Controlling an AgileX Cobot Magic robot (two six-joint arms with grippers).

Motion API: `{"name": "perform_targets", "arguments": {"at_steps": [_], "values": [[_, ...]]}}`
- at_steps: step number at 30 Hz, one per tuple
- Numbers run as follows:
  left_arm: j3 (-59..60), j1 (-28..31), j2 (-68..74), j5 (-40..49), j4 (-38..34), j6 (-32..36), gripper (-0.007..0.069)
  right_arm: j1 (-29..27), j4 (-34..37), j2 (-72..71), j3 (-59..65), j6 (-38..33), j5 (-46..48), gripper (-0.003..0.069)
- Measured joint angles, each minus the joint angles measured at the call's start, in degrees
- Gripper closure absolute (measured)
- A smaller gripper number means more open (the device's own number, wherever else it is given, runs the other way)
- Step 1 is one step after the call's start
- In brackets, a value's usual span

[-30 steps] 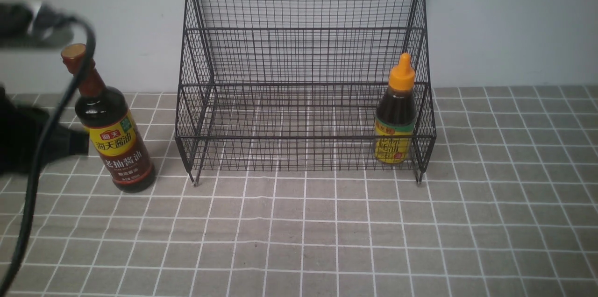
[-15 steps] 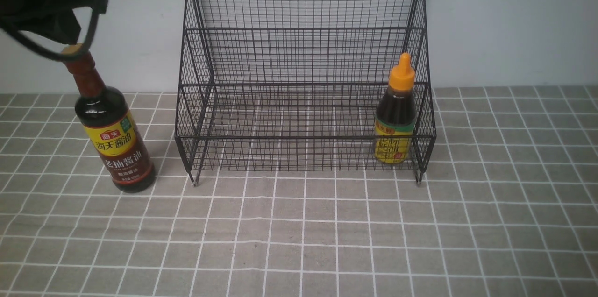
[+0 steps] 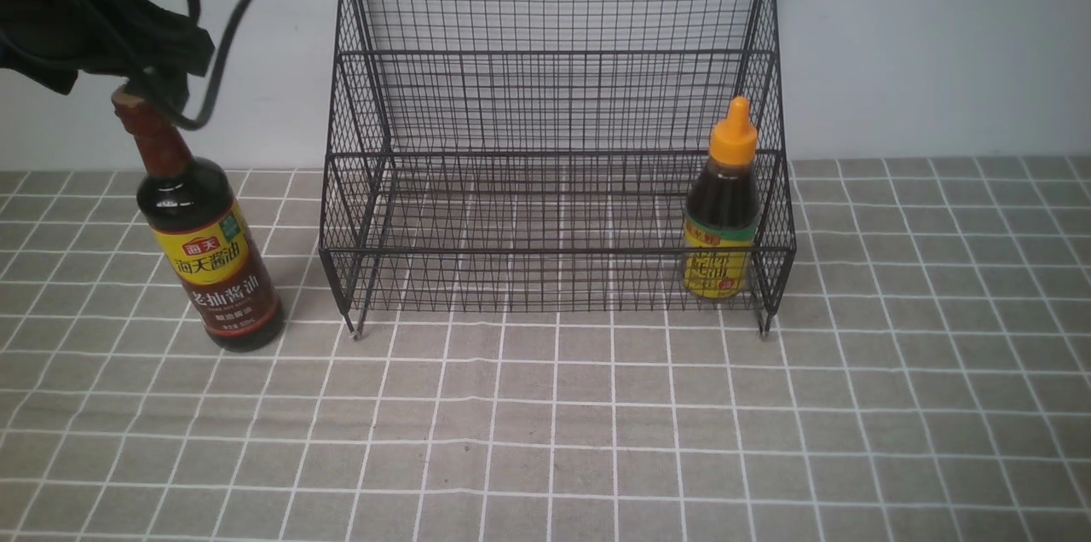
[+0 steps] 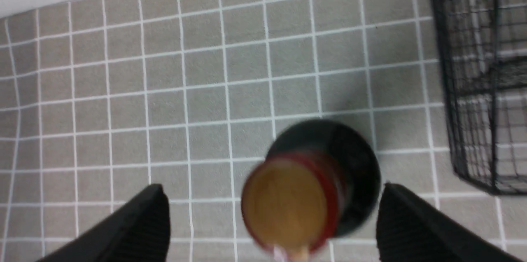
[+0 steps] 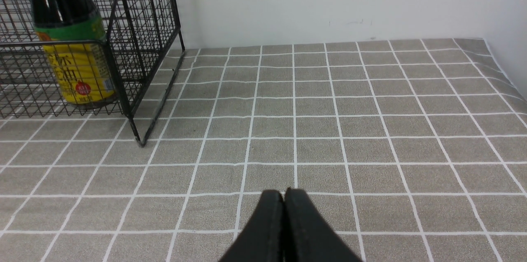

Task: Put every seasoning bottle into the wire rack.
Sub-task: Use the left arm to grab the condiment bottle closest to it

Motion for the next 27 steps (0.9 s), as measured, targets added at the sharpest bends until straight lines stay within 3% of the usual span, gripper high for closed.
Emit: {"name": "perform_targets", "arguments": {"at_steps": [8,14,23,27], "values": [[0.0,0.0,3.5,-1.9,0.4,-1.4,0.0004,0.0,0.0,0.0,0.0,0.0,0.0,0.0673],[0.0,0.0,5.3,-2.2,0.4,-2.4,0.0089,0.0,0.0,0.0,0.0,0.0,0.0,0.0673],[0.0,0.0,5.5,-1.0,-0.7,-4.9,0.03,0.0,0.0,0.0,0.0,0.0,0.0,0.0673],[-0.2,0.0,5.5,-1.0,-1.8,-5.1,0.0317,0.0,0.0,0.0,0.0,0.0,0.0,0.0673]]}}
